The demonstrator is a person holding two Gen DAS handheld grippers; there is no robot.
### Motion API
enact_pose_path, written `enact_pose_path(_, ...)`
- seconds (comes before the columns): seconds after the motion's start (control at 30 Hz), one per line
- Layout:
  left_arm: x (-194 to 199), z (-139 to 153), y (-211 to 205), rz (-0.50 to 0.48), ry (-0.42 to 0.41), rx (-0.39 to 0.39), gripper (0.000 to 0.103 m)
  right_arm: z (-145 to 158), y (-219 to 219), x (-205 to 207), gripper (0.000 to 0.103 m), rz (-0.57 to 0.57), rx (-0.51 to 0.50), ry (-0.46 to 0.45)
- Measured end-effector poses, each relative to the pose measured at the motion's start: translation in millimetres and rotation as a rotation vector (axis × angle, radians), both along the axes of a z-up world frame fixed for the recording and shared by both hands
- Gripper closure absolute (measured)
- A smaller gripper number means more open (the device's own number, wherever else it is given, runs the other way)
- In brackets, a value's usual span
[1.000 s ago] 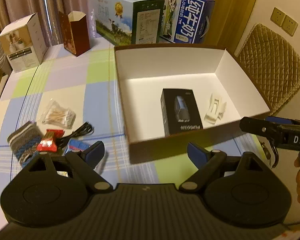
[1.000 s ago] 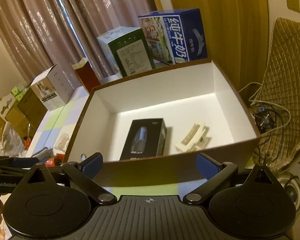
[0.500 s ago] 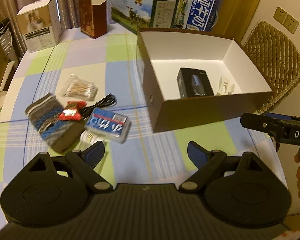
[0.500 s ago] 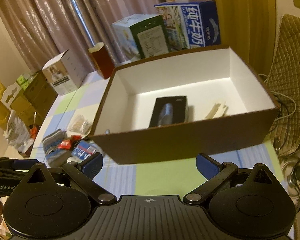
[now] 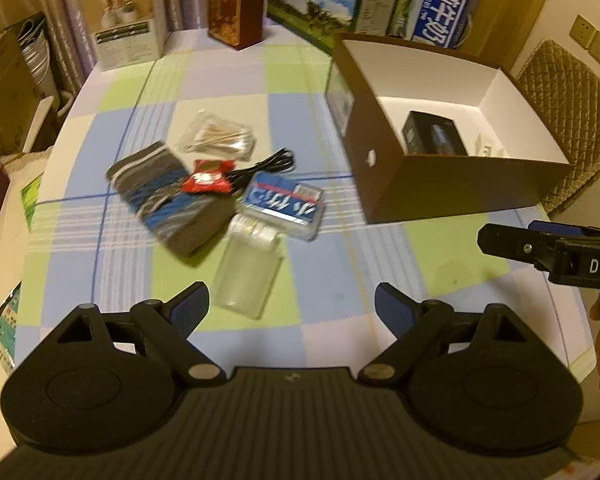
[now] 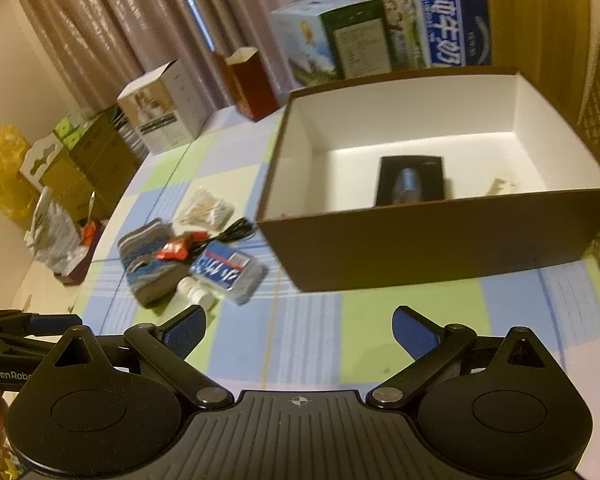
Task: Organize objects
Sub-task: 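Move both tools back toward the remaining items on the table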
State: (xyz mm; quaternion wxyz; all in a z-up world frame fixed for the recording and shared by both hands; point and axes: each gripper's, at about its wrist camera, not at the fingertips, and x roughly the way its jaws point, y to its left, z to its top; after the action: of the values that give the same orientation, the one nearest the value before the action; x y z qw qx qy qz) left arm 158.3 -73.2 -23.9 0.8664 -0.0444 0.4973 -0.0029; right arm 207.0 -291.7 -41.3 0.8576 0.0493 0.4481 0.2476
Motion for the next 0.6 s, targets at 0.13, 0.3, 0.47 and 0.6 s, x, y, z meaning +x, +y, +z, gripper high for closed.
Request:
enact_pose_path(0.13, -8.1, -6.3, 17.4, 0.030, 0.020, 0.008, 0.015, -8.1, 18.9, -4.3, 0.006, 0.024, -0.009, 0.018)
enact_pose_path(0.3, -15.2, -13.5, 39.3, 0.064, 0.041, 0.018, 0.015, -19.2, 42.7, -10.3, 0.006, 0.051, -0.017, 0.040)
enact_pose_path(0.47, -19.6, -18.5, 57.6, 0.084, 0.050, 0.029, 0.015, -29.6, 68.3, -12.7, 0.006, 0.077, -0.027, 0.061)
enact_pose_path(0.6, -19.4, -27.0, 71.1, 0.101, 0.067, 0.032, 0.015, -38.2, 88.6, -14.3, 0.006, 0.089, -0.033, 0.075)
